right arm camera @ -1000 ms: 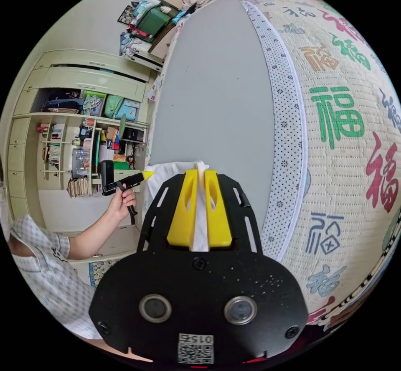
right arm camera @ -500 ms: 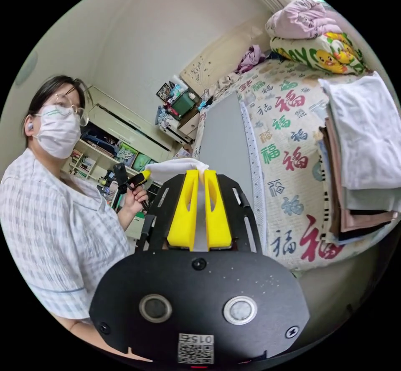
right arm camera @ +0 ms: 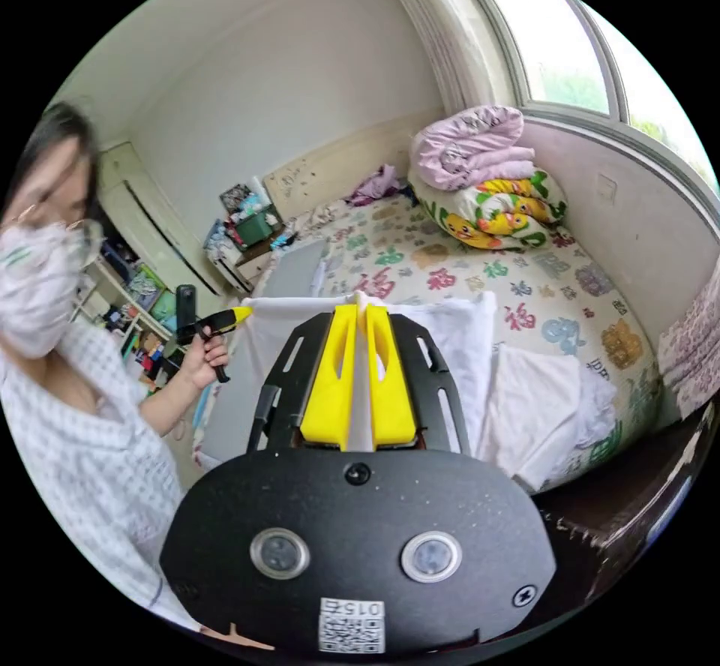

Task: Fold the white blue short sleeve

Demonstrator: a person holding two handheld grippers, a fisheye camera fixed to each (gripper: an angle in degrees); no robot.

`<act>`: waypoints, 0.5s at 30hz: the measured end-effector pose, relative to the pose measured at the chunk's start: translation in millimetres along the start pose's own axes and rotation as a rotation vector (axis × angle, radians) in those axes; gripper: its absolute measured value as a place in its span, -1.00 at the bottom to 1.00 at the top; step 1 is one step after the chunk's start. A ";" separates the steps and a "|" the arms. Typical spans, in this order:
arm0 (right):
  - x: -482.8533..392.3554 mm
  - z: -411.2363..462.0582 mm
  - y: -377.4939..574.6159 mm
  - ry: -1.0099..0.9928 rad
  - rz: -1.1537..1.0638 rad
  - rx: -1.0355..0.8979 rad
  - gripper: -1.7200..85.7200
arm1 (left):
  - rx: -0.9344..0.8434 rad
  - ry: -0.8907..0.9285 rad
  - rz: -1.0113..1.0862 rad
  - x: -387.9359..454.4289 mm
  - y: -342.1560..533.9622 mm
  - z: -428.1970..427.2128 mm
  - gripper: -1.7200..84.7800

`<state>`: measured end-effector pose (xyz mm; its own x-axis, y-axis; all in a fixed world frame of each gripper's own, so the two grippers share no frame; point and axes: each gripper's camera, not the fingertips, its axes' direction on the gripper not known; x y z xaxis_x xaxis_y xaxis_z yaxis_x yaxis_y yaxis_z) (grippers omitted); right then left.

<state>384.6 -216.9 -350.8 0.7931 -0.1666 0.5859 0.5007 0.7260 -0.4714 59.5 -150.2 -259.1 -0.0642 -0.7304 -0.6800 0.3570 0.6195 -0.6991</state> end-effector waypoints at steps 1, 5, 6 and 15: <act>36.6 33.7 -13.5 0.099 0.014 -0.053 -0.93 | -0.022 -0.135 -0.005 -13.7 -12.5 45.6 -0.83; 128.2 91.3 -15.6 0.434 0.139 -0.209 -0.93 | -0.270 -0.402 -0.210 -59.8 -37.7 182.4 -0.90; 142.6 81.6 5.1 0.385 0.131 -0.195 -0.92 | -0.249 -0.324 -0.205 -55.9 -38.7 190.7 -0.91; 217.8 47.8 319.1 0.440 0.456 -0.316 -0.83 | -0.682 -0.121 0.244 101.9 25.5 430.6 -0.78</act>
<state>700.5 10.4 -342.1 0.9808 -0.1947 -0.0047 0.1093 0.5698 -0.8145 463.4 -332.6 -251.1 0.0601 -0.5512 -0.8322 -0.3139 0.7810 -0.5400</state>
